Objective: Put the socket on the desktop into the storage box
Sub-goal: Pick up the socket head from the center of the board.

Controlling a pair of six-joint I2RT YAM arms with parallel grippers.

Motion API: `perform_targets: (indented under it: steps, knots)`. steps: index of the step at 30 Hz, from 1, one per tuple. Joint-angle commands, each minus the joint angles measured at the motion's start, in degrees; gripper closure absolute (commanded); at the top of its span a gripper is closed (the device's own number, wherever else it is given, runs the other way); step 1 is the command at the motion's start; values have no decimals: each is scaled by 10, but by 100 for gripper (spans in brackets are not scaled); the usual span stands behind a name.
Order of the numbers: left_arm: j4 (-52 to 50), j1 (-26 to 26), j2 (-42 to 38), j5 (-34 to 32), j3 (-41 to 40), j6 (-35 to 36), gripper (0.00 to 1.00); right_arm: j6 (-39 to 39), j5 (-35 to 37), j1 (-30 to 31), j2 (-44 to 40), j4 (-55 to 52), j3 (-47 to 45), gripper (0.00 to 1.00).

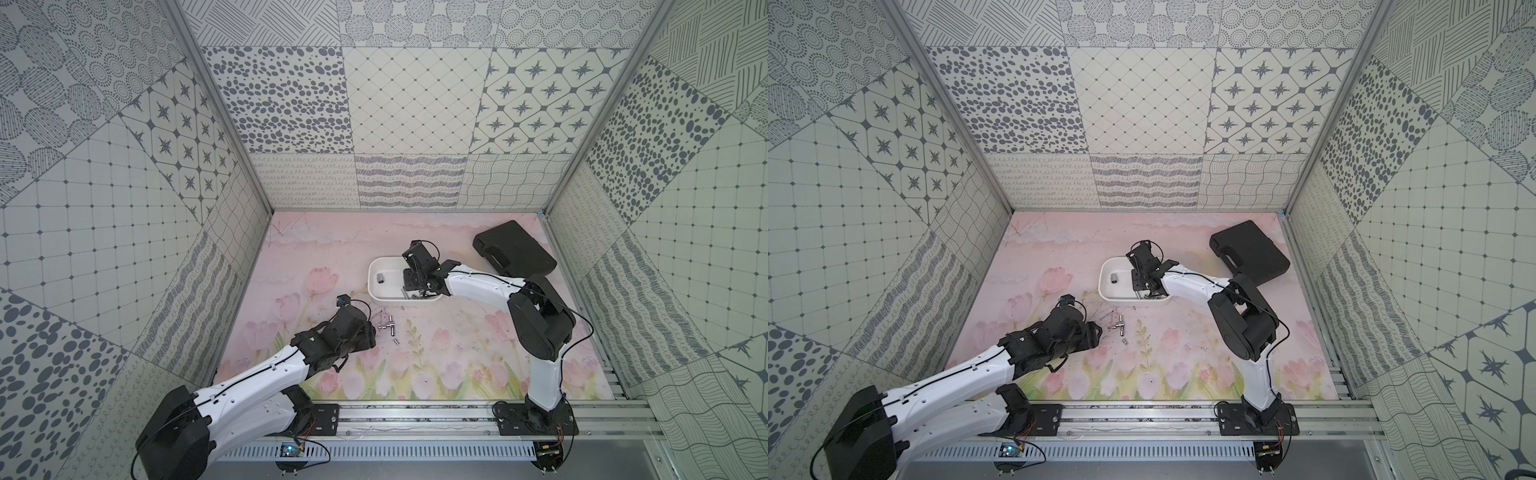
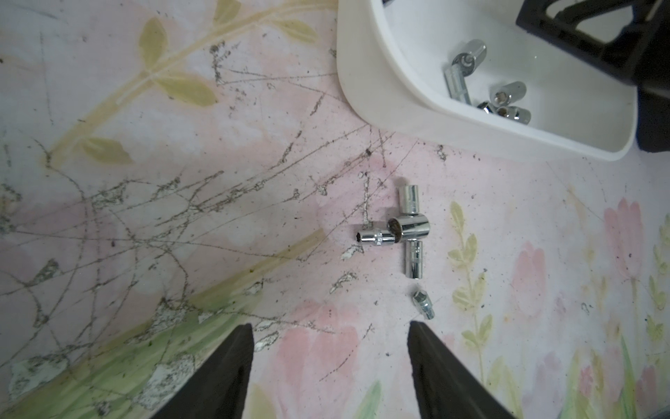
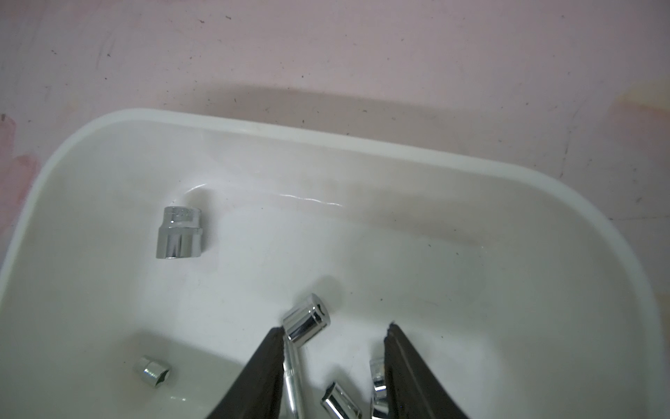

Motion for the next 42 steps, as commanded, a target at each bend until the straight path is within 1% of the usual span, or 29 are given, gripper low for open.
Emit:
perform_targets:
  steps: [1,6,14,18,22,27,32,38,42]
  knots:
    - [2,0,-2,-5,-4,9,28,-15,-3,5,-57,15,-10,52]
    - [4,1,-3,-5,-5,9,28,-34,16,31,-153,24,-66,51]
    - [0,0,-25,-8,-8,12,28,-58,51,118,-306,32,-185,50]
    - [4,1,-52,-16,-20,11,27,-52,66,167,-363,45,-242,50]
    - [8,0,-80,-24,-32,10,27,-33,75,209,-388,55,-288,50]
    - [4,1,-103,-34,-38,11,27,-10,62,253,-361,85,-324,50]
    - [-3,1,-120,-45,-41,7,27,6,46,291,-284,96,-317,50]
    - [-12,0,-133,-60,-45,4,27,28,17,301,-184,143,-305,50]
    - [-14,1,-136,-65,-46,2,27,46,6,301,-147,158,-302,51]
